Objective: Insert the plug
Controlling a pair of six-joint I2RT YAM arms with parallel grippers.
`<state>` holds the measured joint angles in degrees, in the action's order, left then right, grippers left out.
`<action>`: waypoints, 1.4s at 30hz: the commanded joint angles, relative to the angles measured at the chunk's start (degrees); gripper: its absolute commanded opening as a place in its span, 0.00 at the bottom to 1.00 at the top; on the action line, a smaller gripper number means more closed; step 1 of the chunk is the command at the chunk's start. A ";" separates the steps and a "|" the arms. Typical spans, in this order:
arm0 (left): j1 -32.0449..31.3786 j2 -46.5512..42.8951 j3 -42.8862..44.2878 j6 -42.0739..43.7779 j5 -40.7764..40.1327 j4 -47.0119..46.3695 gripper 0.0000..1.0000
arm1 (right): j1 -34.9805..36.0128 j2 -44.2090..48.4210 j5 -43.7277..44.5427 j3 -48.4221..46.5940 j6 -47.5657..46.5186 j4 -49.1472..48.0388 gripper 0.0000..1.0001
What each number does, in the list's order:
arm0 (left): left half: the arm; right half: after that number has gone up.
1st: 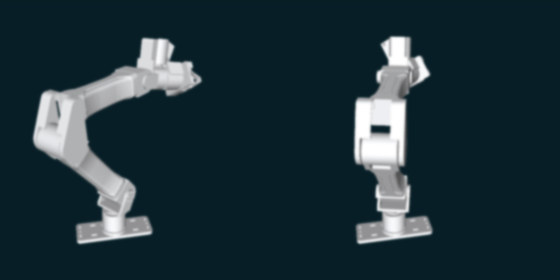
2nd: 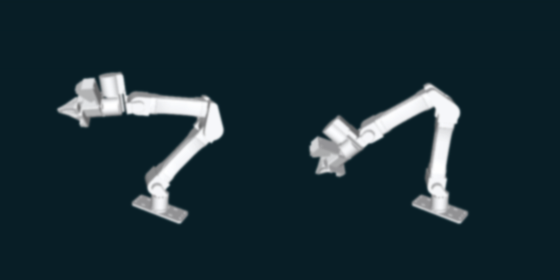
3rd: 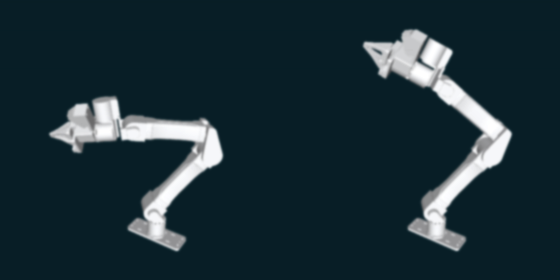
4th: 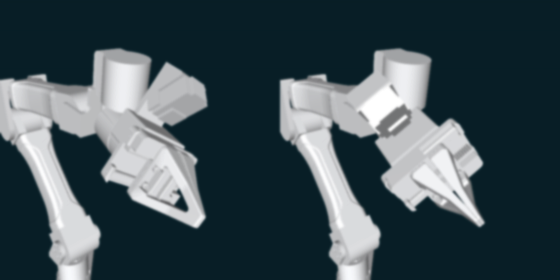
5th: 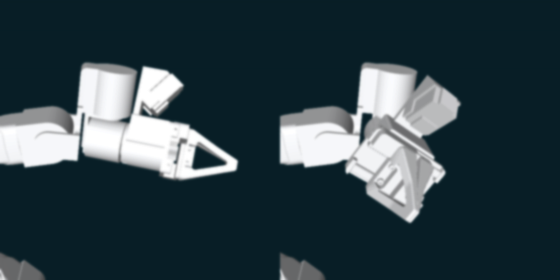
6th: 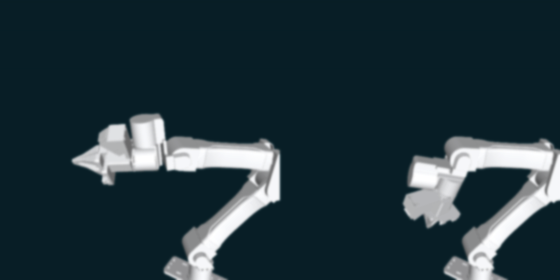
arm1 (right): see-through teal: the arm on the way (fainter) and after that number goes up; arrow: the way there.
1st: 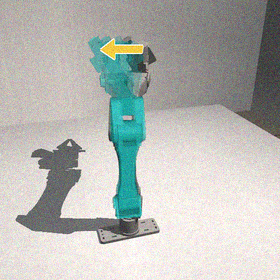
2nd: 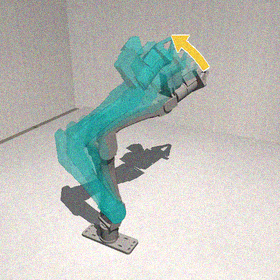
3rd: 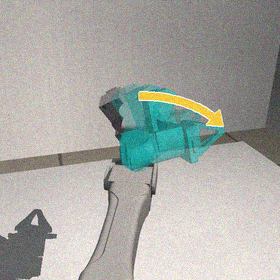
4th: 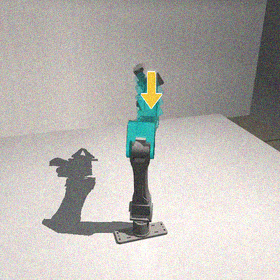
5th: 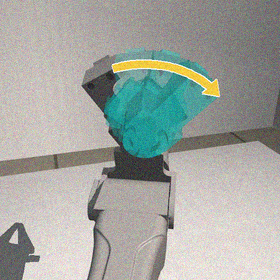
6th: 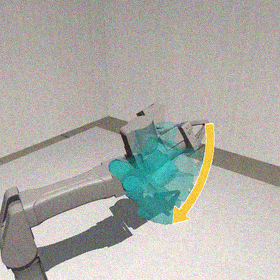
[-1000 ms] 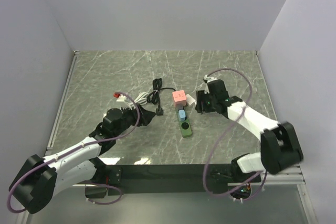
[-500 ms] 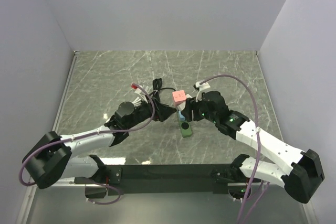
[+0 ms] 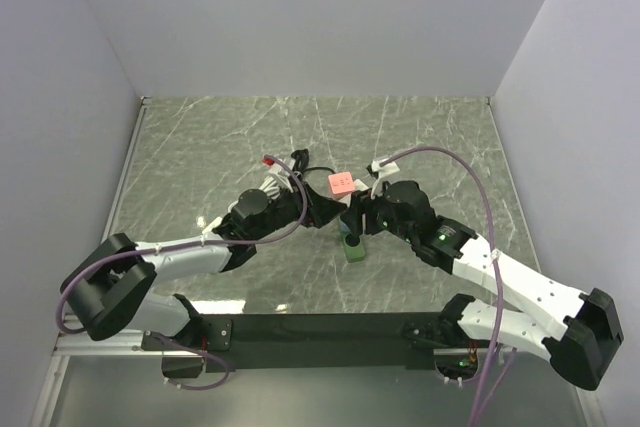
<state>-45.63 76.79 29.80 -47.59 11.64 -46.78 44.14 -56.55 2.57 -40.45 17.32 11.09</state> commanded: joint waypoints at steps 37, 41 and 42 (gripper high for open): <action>8.98 -14.82 -3.17 24.38 37.90 5.91 0.00 | -5.64 8.31 -37.86 -2.54 -13.19 -7.57 0.91; 8.89 -18.17 -4.22 24.66 43.55 6.44 0.00 | -5.64 6.81 -40.96 -2.53 -13.63 -8.28 0.88; 8.80 -19.39 -4.49 24.57 44.08 6.36 0.00 | -5.64 6.55 -42.37 -2.62 -13.72 -8.37 0.87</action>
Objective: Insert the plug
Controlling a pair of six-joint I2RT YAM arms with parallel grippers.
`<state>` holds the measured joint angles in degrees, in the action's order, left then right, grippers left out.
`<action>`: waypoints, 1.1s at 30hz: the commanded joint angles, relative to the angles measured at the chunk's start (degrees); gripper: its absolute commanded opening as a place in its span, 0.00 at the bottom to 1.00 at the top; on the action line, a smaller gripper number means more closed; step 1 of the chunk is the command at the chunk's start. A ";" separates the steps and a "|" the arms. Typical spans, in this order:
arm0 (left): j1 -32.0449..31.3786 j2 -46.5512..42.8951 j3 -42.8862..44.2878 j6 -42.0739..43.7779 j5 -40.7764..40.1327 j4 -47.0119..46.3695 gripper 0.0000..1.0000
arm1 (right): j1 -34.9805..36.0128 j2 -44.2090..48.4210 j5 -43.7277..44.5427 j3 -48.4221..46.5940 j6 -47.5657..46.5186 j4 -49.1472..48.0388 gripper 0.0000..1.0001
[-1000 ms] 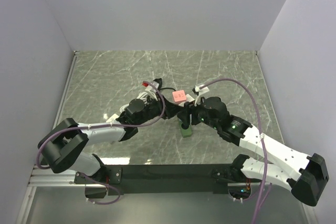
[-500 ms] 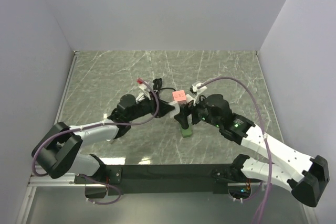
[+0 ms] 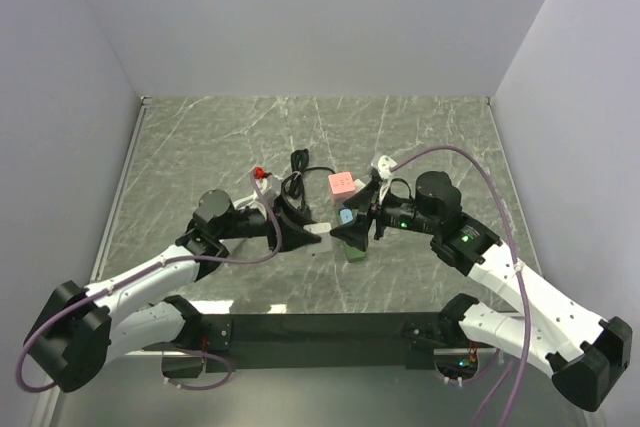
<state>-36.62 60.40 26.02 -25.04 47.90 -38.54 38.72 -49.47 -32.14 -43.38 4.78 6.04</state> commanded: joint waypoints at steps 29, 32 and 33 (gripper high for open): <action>-1.70 -2.66 -0.35 0.78 5.72 -4.61 0.01 | 8.82 -11.43 -19.36 1.19 0.41 -10.26 0.49; -1.70 -2.92 -0.62 0.25 5.36 -5.57 0.01 | 9.62 -12.05 -18.92 1.19 0.41 -10.70 0.40; -1.79 -3.01 -0.71 0.16 5.01 -5.75 0.00 | 9.79 -12.22 -19.01 1.19 0.58 -11.05 0.34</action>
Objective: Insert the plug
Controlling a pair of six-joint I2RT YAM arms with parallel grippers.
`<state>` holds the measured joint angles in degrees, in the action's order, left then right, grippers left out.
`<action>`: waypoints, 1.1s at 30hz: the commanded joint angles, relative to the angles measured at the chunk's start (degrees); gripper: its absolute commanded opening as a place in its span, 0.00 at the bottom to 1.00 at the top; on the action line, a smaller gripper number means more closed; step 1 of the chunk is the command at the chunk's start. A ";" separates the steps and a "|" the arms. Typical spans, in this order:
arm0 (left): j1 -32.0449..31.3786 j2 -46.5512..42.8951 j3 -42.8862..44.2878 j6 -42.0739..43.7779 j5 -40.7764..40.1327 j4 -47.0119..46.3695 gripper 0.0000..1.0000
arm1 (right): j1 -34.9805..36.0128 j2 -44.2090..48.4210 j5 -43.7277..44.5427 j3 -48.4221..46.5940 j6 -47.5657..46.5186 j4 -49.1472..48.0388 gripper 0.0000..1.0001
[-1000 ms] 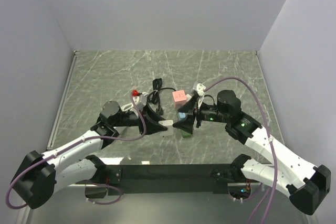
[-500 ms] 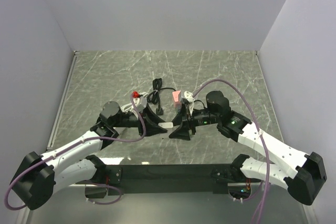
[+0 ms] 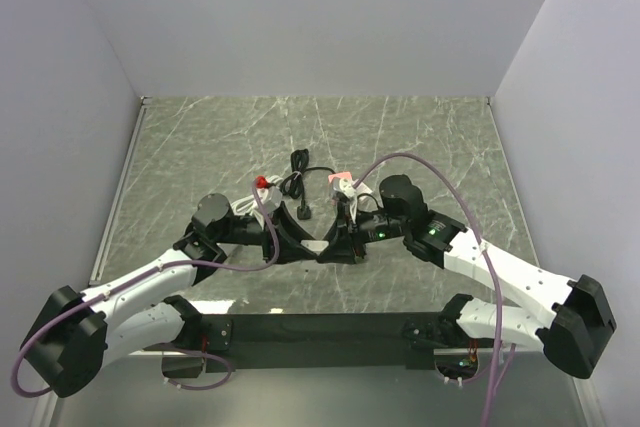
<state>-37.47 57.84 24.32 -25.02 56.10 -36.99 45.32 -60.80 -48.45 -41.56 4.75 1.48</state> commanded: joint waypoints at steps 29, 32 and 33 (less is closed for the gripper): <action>-1.02 -27.79 -1.73 -19.35 -87.19 46.03 0.87 | 5.56 -4.41 36.66 -1.15 4.64 -13.06 0.00; -1.02 -27.26 -1.81 -23.75 -92.82 51.04 0.89 | 7.06 -8.70 41.23 -3.43 5.70 -17.10 0.00; -1.11 -27.35 -1.99 -24.37 -93.97 51.66 0.89 | 7.41 -9.77 42.02 -3.79 5.88 -18.25 0.00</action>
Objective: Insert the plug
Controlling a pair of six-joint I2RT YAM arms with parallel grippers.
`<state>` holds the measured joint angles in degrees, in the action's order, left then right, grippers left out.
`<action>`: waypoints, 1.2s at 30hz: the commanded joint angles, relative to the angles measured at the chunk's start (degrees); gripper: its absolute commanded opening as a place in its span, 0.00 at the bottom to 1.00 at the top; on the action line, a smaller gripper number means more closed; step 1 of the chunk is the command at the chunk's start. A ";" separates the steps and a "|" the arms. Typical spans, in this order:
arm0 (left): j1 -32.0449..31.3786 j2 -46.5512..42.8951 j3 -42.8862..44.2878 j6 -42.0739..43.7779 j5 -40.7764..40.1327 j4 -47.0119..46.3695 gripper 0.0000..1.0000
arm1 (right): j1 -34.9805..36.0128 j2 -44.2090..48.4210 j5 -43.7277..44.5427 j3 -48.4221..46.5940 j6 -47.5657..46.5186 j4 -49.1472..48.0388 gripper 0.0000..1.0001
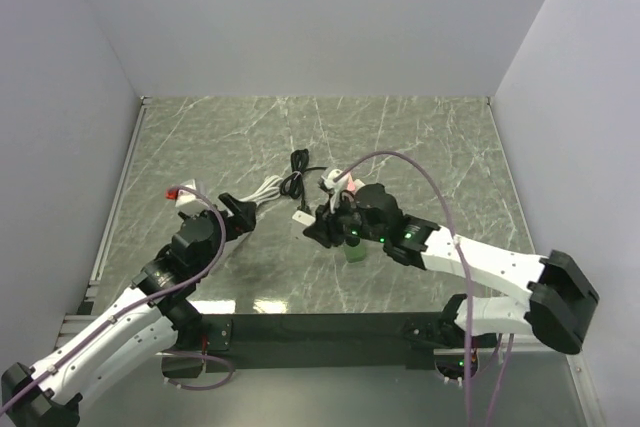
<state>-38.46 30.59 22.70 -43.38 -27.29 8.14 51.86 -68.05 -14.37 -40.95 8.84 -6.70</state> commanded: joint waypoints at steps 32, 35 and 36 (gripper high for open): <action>-1.80 4.66 -0.81 -24.74 -22.81 19.72 0.99 | 10.20 -38.12 10.24 -23.47 0.04 -25.47 0.00; -1.97 3.69 -1.08 -23.95 -22.37 19.19 0.99 | 10.37 -39.52 10.76 -24.35 -0.49 -25.21 0.00; -1.97 3.60 -1.16 -23.69 -22.20 19.11 0.99 | 10.37 -39.87 10.77 -24.18 -0.67 -25.64 0.00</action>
<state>-40.07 34.54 21.98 -66.87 -51.16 23.79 61.76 -107.63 -4.16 -61.58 9.06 -26.48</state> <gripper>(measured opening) 0.994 0.409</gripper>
